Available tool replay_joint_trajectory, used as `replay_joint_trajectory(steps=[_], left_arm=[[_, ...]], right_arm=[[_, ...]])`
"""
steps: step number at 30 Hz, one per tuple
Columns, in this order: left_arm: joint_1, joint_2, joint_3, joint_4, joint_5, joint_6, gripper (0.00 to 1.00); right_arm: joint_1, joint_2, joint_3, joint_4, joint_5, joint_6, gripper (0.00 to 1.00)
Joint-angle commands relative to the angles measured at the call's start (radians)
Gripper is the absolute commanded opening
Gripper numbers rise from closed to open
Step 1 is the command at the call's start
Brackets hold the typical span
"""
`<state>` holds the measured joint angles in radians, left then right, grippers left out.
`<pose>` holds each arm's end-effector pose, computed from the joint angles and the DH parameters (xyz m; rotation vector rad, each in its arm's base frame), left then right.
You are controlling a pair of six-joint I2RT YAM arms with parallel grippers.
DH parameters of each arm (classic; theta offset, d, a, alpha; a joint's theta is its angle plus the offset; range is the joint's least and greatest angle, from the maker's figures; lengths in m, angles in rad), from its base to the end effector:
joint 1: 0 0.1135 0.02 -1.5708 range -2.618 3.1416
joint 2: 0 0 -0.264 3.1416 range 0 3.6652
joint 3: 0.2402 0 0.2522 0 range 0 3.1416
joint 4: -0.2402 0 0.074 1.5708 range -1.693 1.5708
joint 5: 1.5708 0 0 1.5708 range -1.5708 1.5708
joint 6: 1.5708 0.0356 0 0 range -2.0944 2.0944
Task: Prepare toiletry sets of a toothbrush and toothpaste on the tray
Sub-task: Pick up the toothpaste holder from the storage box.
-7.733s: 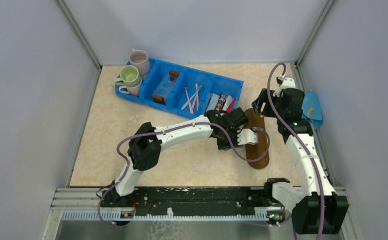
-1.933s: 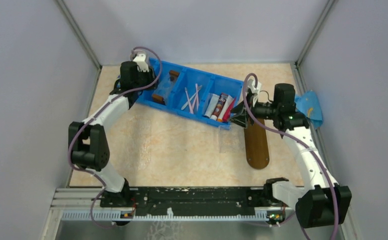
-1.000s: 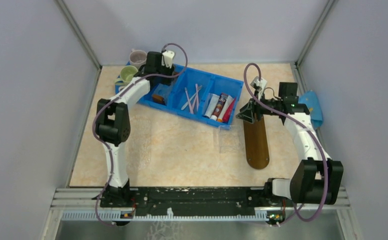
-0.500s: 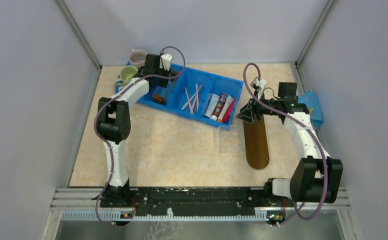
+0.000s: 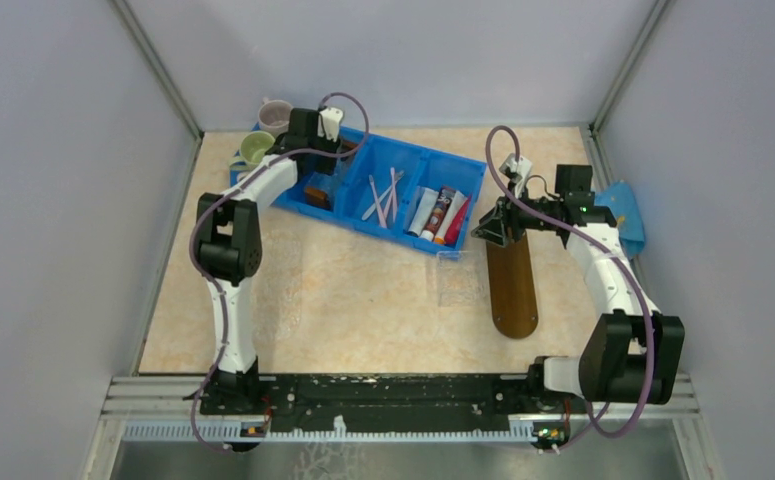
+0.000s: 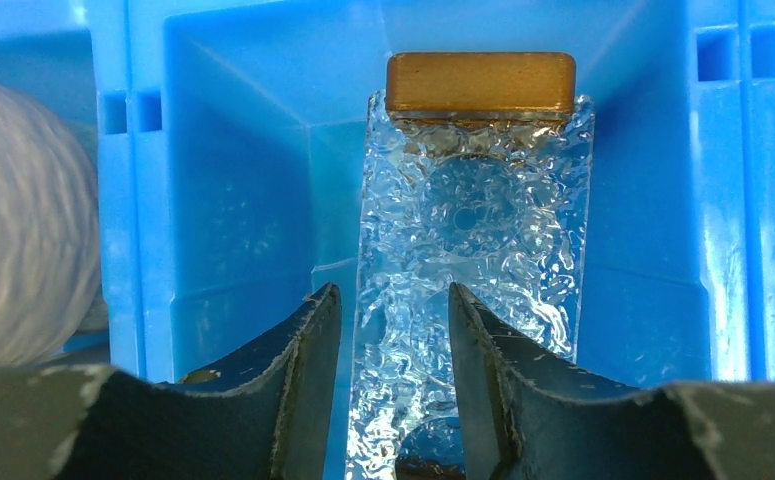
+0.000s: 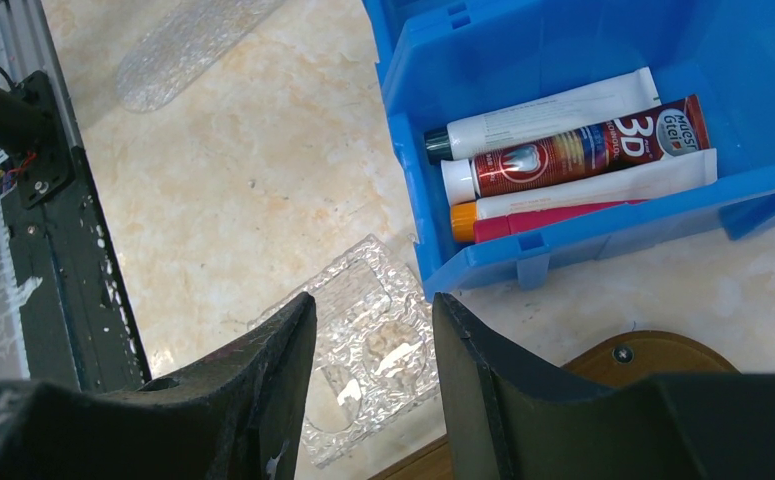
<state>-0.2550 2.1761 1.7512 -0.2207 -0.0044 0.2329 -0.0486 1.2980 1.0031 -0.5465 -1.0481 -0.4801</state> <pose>0.4894 -0.1274 0.2183 0.5330 2.1514 -0.0073 0.2630 0.0181 0.2855 -0.8709 1.8844 0.9287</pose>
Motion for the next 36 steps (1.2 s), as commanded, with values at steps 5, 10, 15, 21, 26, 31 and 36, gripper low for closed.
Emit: replay_joint_trajectory(steps=[5, 10, 15, 21, 26, 31, 36], left_arm=[[0.01, 0.007, -0.025, 0.021, -0.036, 0.008, 0.5], [0.013, 0.006, -0.027, 0.016, -0.03, 0.009, 0.42], [0.018, -0.011, -0.033, -0.001, 0.002, -0.004, 0.4], [0.025, -0.044, -0.06, 0.006, 0.014, -0.021, 0.48], [0.032, -0.058, -0.075, 0.019, 0.035, -0.032, 0.53], [0.041, -0.044, -0.071, 0.017, 0.072, -0.042, 0.55], [0.049, 0.007, -0.017, -0.023, 0.113, -0.051, 0.51]], right_arm=[[-0.002, 0.004, 0.026, 0.034, -0.019, -0.019, 0.47], [-0.002, 0.005, 0.025, 0.035, -0.021, -0.017, 0.47], [-0.002, 0.004, 0.025, 0.035, -0.022, -0.017, 0.47], [-0.002, 0.007, 0.023, 0.037, -0.022, -0.017, 0.47], [-0.002, 0.007, 0.022, 0.039, -0.023, -0.014, 0.47], [-0.002, 0.007, 0.022, 0.039, -0.024, -0.013, 0.47], [-0.002, 0.008, 0.022, 0.04, -0.024, -0.012, 0.47]])
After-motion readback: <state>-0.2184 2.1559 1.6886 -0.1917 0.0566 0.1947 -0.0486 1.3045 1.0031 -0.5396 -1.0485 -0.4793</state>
